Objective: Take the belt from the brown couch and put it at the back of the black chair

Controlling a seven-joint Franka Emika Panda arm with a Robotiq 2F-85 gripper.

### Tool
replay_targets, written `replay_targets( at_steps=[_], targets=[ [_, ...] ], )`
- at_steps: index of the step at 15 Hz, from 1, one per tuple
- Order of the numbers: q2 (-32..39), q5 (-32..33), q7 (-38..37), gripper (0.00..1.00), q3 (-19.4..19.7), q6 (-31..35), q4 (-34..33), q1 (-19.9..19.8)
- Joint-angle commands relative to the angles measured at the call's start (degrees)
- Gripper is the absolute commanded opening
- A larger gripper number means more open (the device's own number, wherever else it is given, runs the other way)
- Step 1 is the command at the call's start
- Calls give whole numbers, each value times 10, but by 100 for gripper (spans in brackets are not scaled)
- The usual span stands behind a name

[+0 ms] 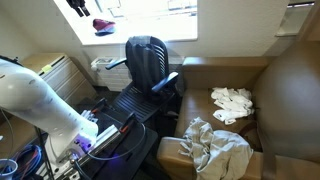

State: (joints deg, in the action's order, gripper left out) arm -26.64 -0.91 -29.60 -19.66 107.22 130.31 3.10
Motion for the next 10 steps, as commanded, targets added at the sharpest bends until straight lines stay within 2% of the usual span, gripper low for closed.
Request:
replay_targets(
  at_steps=[1,2,3,10],
  targets=[
    [-2,20,-46,100,10,22,83,-10],
    [-1,6,-36,100,16,15,81,-5],
    [2,5,-4,100,10,-2,-2,12],
    [3,17,-16,100,4,2,-1,7]
  ],
)
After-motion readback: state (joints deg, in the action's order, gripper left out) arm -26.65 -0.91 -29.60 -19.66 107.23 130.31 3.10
